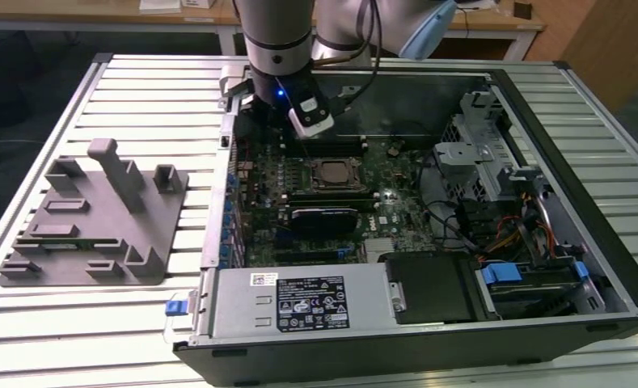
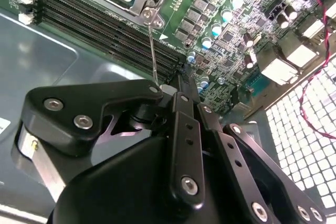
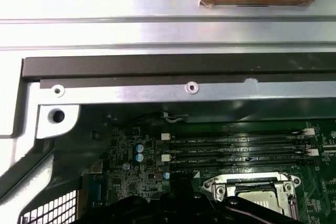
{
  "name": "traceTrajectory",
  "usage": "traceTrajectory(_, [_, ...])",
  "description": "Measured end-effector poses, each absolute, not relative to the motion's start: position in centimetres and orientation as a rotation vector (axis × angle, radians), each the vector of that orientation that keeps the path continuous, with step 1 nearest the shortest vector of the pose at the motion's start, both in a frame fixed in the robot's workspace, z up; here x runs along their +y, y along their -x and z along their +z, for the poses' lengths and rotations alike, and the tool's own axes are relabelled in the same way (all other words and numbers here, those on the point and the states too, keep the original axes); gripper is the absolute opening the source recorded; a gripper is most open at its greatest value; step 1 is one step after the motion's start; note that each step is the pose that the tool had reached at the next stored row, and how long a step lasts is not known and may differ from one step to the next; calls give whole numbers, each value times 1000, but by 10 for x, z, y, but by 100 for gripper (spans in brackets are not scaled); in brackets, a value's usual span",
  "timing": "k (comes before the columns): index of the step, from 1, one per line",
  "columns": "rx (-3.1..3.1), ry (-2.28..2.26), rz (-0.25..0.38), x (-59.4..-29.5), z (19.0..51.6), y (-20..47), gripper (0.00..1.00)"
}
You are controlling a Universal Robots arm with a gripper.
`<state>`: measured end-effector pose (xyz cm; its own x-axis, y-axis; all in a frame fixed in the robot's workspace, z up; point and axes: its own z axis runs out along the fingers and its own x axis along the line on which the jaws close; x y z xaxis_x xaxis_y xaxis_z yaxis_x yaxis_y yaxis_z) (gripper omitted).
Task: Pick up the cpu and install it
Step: 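Install the first cpu locking lever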
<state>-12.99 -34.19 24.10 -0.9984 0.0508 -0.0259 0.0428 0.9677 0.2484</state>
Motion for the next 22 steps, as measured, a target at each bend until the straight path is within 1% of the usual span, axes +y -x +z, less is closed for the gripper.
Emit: traceTrajectory(22, [3084, -74, 388, -342, 241, 82, 11])
